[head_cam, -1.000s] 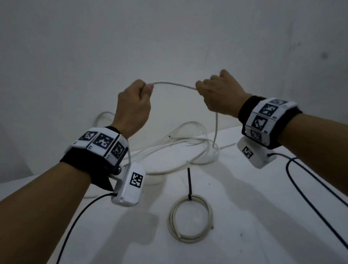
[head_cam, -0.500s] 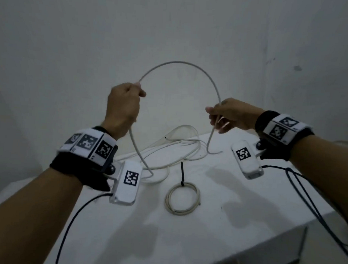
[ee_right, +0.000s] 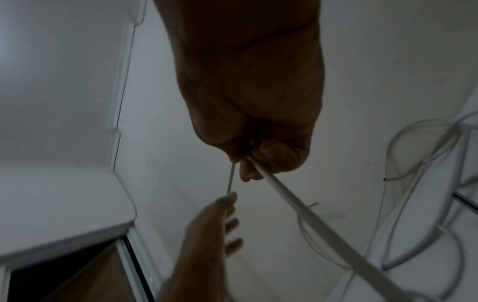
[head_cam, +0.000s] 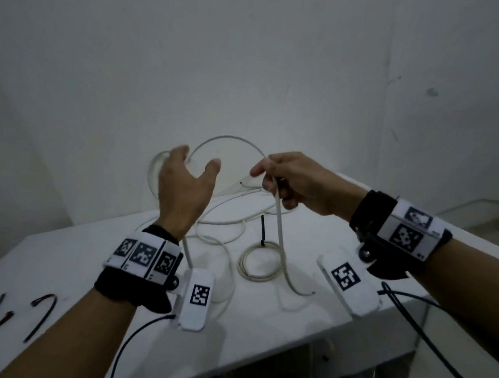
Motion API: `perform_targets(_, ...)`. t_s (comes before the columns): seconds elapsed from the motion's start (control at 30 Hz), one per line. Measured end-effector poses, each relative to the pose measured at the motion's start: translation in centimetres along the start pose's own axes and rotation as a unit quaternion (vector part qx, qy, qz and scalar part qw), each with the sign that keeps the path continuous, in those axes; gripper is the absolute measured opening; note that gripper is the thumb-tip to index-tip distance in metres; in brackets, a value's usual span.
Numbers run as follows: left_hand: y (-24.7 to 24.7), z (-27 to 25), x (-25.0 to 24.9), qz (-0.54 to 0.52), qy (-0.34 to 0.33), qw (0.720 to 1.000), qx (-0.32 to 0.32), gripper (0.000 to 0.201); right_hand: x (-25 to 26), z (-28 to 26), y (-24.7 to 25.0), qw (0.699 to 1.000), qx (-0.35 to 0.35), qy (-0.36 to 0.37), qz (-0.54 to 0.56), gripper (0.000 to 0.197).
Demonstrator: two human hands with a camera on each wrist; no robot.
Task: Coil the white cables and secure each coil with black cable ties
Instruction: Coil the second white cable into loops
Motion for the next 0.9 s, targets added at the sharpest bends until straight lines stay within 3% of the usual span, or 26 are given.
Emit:
perform_targets(0.07,0.9,0.4,-0.1,0.111,-0.119,0.986,-0.034,0.054,-0.7,-0.6,-1.4,0.996,0.034,0.004,-0.084,0.027)
perform_targets(0.13,0.8,0.2,-0.1,0.147,-0.169,0.972,0.075,0.034,-1.3,-1.0,-2.4,0.990,0.038,0.006,-0.136,0.025)
perform_targets(0.2,0.4,-0.9,0.3,0.136,-0.135,0.962,0.196,0.011,-1.7,-1.0,-2.7,0.988,0.029,0.009,-0.151,0.022)
perform_targets(0.3,0.5,-1.2,1.5,0.096,-0.075,0.970,0.211,0.029,-2.3,-1.1,-2.7,0.964,0.049,0.000,-0.262,0.020)
perform_targets(0.37,0.8,-0.9,2.1,0.074,-0.027,0.973,0.216,0.026,-3.5,-1.6,-2.3,0.891,0.113,-0.053,-0.436,0.024)
perform_targets(0.43,1.2,-0.3,2.7,0.034,0.038,0.973,0.224,0.022,-5.0,-2.5,-1.6,0.814,0.172,-0.128,-0.540,0.028)
perform_targets(0.53,1.8,0.5,3.5,-0.040,0.115,0.966,0.227,0.025,-6.5,-3.4,0.0,0.802,0.170,-0.207,-0.534,0.018)
perform_targets(0.6,1.8,0.7,4.2,-0.059,0.140,0.962,0.226,0.031,-7.0,-3.3,0.7,0.795,0.122,-0.173,-0.569,0.021)
perform_targets(0.63,1.7,0.7,4.6,-0.067,0.149,0.961,0.222,0.032,-7.1,-3.0,0.8,0.796,0.093,-0.141,-0.581,0.024)
perform_targets(0.67,1.4,0.6,4.9,-0.078,0.156,0.960,0.219,0.033,-7.0,-2.7,0.7,0.821,0.066,-0.107,-0.557,0.026)
perform_targets(0.7,1.1,0.4,5.2,-0.092,0.160,0.958,0.219,0.034,-6.8,-2.3,0.3,0.870,0.037,-0.078,-0.485,0.028)
perform_targets(0.77,0.3,-0.2,5.6,-0.117,0.163,0.955,0.219,0.035,-6.4,-1.6,-0.9,0.973,-0.023,-0.035,-0.228,0.027)
perform_targets(0.8,-0.1,-0.5,5.7,-0.123,0.165,0.955,0.214,0.035,-6.1,-1.5,-1.8,0.994,-0.043,-0.016,-0.097,0.025)
perform_targets(0.9,-1.5,-1.3,5.9,-0.158,0.196,0.947,0.199,0.033,-6.3,-1.4,-5.1,0.985,-0.056,0.031,0.161,0.025)
Point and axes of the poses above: each hand's wrist, its own z-axis towards the middle knuckle, its own y-axis out of the back of the hand, x = y × z, the point moved 1 cm from there along z, towards the middle knuckle, and after that the axes turned 12 degrees about y, right-handed, at the moved point
